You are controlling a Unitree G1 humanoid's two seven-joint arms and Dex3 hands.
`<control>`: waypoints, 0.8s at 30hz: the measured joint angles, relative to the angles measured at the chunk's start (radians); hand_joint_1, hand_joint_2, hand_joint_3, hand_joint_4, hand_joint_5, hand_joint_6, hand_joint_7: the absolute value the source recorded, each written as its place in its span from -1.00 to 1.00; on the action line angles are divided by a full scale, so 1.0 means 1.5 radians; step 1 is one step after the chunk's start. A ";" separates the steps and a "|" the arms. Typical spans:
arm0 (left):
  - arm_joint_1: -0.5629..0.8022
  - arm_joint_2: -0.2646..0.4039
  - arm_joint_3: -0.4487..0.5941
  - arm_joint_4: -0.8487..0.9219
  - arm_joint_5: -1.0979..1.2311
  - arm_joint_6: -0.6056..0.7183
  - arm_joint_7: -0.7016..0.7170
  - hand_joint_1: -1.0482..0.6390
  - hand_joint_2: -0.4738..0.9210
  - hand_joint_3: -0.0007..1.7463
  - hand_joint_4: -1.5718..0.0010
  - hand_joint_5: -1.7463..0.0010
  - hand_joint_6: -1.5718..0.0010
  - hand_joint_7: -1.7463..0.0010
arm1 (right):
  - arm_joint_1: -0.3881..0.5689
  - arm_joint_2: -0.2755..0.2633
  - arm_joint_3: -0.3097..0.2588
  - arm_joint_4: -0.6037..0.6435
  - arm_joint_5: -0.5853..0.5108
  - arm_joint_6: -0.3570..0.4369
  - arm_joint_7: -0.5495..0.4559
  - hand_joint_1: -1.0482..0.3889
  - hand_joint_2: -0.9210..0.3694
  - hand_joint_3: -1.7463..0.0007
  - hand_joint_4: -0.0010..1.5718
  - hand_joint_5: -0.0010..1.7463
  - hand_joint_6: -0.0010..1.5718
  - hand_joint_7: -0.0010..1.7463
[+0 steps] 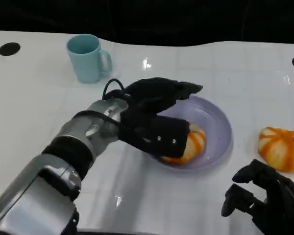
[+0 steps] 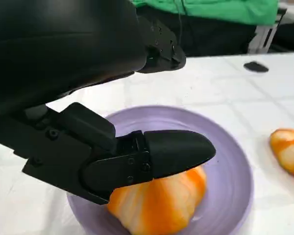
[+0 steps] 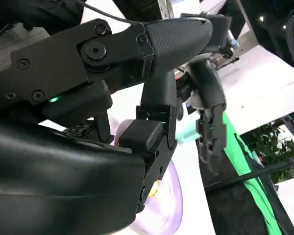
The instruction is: Grasp the bread from the table and place it into the plate.
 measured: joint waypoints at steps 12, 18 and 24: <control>0.124 0.020 0.189 -0.097 -0.308 -0.001 -0.288 -0.66 1.00 -0.56 0.90 0.20 0.58 0.90 | -0.007 -0.001 -0.001 0.003 0.000 0.000 0.000 -0.26 -1.00 0.74 -0.06 0.75 0.03 0.18; 0.204 0.027 0.264 -0.179 -0.426 0.025 -0.381 -0.62 1.00 -0.54 0.64 0.17 0.41 0.89 | -0.009 -0.003 0.000 0.004 -0.001 0.000 0.001 -0.27 -1.00 0.74 -0.08 0.79 0.01 0.22; 0.314 0.032 0.325 -0.316 -0.548 0.110 -0.434 -0.59 1.00 -0.59 0.34 0.22 0.20 0.89 | -0.010 -0.003 -0.001 0.003 0.000 0.001 -0.002 -0.27 -1.00 0.76 -0.08 0.80 0.01 0.23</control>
